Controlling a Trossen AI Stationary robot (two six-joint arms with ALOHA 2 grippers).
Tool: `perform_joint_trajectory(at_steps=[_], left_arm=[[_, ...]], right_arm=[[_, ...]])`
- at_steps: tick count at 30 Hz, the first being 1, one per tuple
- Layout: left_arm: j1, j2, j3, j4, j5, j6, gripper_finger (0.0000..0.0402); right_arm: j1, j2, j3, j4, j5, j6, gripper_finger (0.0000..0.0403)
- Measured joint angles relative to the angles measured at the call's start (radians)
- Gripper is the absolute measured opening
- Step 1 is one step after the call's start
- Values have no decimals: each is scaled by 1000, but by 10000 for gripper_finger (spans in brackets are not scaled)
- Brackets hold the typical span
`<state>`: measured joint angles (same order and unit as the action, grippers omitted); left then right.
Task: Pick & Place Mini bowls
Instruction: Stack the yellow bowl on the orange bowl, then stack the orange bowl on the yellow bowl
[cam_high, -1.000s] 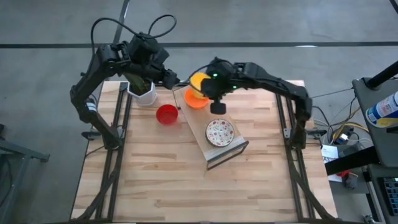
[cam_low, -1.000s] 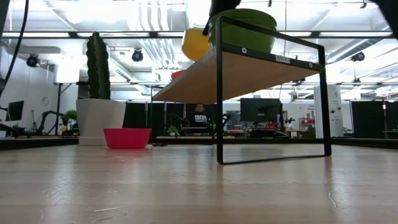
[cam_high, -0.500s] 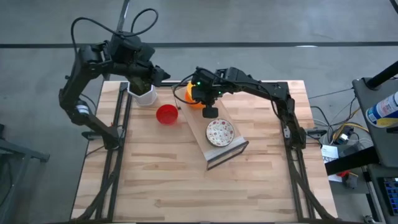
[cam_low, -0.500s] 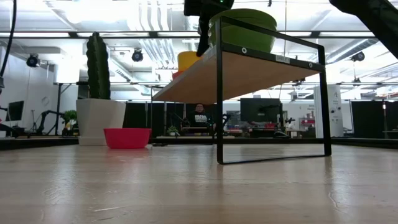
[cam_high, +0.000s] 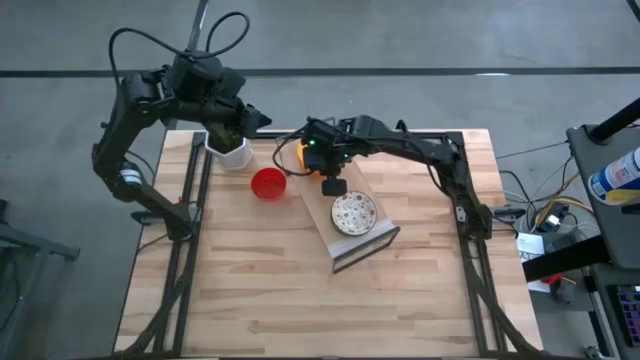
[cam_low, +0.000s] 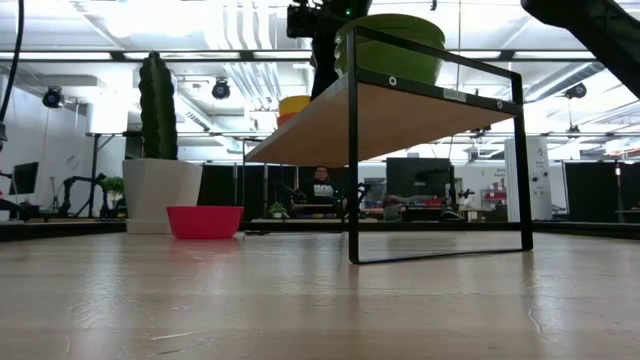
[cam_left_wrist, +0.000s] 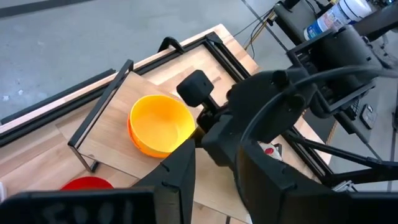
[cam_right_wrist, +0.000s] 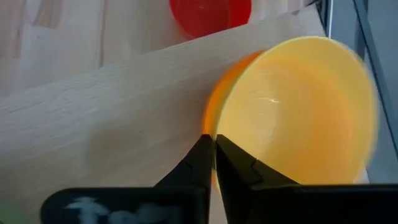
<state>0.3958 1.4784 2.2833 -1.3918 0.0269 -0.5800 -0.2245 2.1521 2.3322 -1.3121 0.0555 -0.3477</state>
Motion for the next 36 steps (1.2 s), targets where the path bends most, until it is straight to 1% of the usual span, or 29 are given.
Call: perform_joint_trajectory(at_steps=[4,9,12,15,18,22,25,36], left_arm=[[0,0,0,0,0,0,110],[0,0,-1,-3,0,2,110],[0,0,-1,-5,0,9,110],[0,2,-6,-23,1,18,110],[0,2,-39,-38,0,21,110],[0,2,-117,-102,-1,21,110],[0,-5,-205,-115,-2,13,110],[-5,-94,-603,-108,-10,53,110]], right_arm=[[2,5,0,0,0,18,50],[4,3,0,6,-2,27,109],[12,-16,-1,6,-8,32,137],[23,-55,0,18,-10,38,156],[26,-83,0,21,-11,58,166],[27,-128,0,46,-11,109,171],[29,-175,2,71,-13,134,171],[28,-335,2,174,-4,192,158]])
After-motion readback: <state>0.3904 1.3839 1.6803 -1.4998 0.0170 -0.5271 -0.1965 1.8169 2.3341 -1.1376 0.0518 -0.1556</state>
